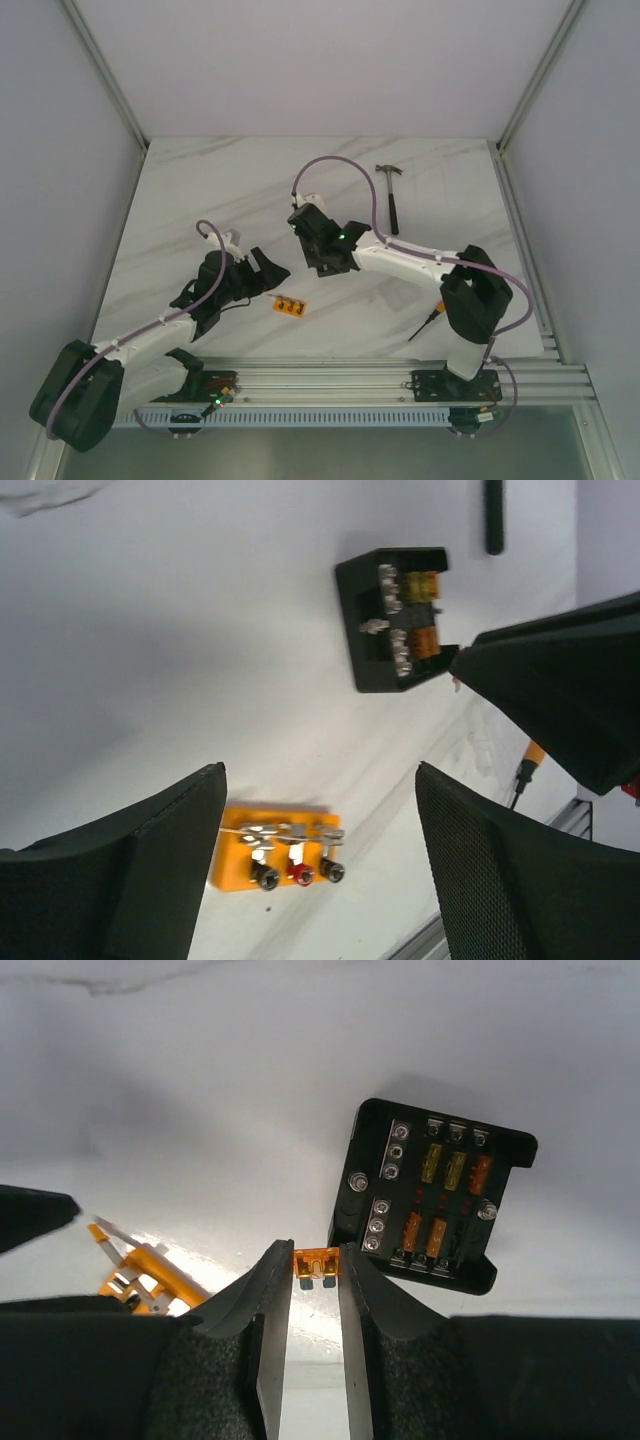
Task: Snap on the fuse box
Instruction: Pick up the fuse from the center of the board.
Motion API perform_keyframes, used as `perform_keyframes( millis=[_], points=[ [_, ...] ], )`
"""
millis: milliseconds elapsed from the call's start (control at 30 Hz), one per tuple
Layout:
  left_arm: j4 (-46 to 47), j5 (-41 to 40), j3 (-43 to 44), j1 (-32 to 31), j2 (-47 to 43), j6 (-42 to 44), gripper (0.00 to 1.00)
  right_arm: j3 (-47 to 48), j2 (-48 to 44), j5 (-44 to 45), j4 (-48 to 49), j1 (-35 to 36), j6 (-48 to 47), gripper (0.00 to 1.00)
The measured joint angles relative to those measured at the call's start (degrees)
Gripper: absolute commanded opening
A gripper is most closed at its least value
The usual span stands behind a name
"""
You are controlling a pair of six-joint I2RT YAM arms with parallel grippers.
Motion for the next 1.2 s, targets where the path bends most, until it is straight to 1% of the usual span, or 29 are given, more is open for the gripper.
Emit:
perform_keyframes(
  millis=[167,267,433,633,900,1067,1200],
  points=[
    [8.0,-2.6,-1.1,-5.7,-0.1,0.4,0.63,-4.1,-5.4,0.9,4.2,-0.1,3.7,0.27],
    [13.1,-3.9,-1.2,-9.0,0.8,1.9,0.55,-6.2,-7.4,0.9,6.5,-0.1,5.6,0.27],
    [19.8,-5.8,-1.2,-12.6,3.6,5.4,0.45,-9.5,-9.9,0.2,9.4,-0.1,8.3,0.27],
    [25.3,-6.9,-0.4,-14.9,7.7,9.0,0.36,-12.4,-13.0,-0.8,11.7,-0.1,10.7,0.27],
    [32.0,-8.5,-0.1,-17.0,10.9,10.6,0.29,-15.0,-16.6,-2.1,14.3,-0.1,12.8,0.27],
    [34.1,-9.5,-0.1,-17.6,11.0,11.3,0.28,-15.2,-16.9,-2.8,14.9,-0.1,13.6,0.27],
    [34.8,-9.9,0.0,-17.6,11.1,11.5,0.25,-15.6,-16.9,-3.2,15.6,-0.1,13.9,0.27]
  ],
)
